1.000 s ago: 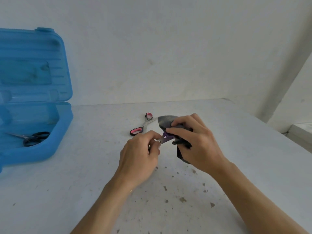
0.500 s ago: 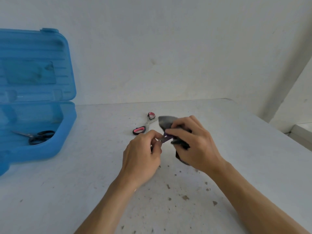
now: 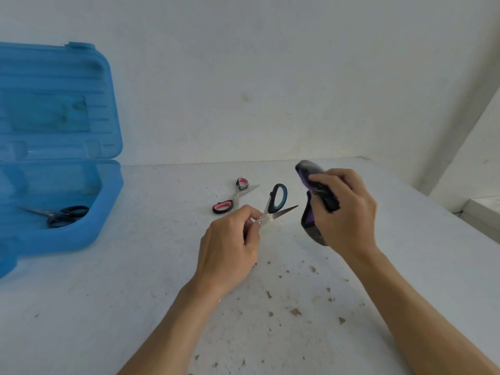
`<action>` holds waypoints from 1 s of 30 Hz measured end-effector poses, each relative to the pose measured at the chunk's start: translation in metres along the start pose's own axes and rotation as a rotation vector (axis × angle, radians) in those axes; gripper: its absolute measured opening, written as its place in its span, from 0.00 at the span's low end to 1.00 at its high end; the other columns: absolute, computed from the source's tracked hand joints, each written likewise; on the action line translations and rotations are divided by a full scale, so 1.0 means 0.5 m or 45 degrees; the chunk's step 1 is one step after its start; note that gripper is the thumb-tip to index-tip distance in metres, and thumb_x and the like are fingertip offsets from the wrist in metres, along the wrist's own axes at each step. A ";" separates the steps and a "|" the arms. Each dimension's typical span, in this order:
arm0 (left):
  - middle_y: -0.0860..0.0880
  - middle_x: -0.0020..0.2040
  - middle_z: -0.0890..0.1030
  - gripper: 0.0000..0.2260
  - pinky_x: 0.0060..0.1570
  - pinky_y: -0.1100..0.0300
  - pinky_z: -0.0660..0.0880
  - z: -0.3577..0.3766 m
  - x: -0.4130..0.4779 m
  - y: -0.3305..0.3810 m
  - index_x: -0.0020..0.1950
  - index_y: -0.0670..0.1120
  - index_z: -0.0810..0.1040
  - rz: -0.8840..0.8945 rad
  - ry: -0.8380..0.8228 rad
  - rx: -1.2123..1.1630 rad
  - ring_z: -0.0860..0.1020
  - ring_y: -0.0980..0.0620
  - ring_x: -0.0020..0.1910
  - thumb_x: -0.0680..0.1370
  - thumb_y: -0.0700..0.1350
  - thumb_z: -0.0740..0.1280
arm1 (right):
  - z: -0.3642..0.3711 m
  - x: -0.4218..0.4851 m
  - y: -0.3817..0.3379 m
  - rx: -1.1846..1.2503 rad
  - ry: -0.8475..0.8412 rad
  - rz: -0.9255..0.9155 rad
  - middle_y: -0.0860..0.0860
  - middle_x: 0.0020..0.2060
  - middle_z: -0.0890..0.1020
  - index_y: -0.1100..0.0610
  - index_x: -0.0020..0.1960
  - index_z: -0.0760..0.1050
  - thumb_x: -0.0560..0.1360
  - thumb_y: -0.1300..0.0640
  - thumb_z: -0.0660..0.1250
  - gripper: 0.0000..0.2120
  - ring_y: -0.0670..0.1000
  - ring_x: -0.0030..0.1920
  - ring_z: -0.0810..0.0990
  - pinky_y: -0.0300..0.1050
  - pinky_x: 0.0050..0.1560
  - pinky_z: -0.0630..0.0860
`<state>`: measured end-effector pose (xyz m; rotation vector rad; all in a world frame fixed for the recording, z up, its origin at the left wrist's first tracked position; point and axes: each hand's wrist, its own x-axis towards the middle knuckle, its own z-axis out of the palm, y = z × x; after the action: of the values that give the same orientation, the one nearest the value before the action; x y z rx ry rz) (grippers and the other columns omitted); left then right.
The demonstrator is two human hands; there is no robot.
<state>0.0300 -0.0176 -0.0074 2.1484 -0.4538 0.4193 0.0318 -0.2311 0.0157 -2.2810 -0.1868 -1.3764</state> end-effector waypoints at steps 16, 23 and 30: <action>0.50 0.44 0.85 0.09 0.26 0.55 0.78 -0.013 0.002 0.005 0.54 0.45 0.86 0.401 0.311 0.512 0.82 0.49 0.40 0.75 0.37 0.74 | -0.006 -0.007 -0.040 0.126 -0.048 -0.249 0.57 0.53 0.81 0.62 0.55 0.85 0.70 0.70 0.75 0.14 0.56 0.51 0.80 0.34 0.52 0.74; 0.52 0.40 0.80 0.12 0.22 0.59 0.69 -0.016 -0.006 0.016 0.48 0.46 0.85 0.359 0.263 0.611 0.80 0.49 0.39 0.69 0.33 0.75 | 0.045 -0.034 -0.055 0.044 -0.240 -0.635 0.57 0.46 0.82 0.62 0.51 0.85 0.72 0.68 0.70 0.10 0.58 0.42 0.78 0.50 0.33 0.74; 0.51 0.39 0.79 0.12 0.23 0.59 0.64 -0.005 -0.005 0.040 0.45 0.45 0.84 0.354 0.273 0.613 0.78 0.49 0.38 0.67 0.31 0.74 | 0.040 -0.041 -0.073 -0.008 -0.096 -0.489 0.57 0.46 0.82 0.63 0.51 0.85 0.72 0.67 0.72 0.09 0.57 0.44 0.80 0.49 0.34 0.76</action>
<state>0.0182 -0.0260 0.0065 2.4663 -0.5749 0.9896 0.0251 -0.1872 0.0017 -2.3884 -0.6754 -1.4695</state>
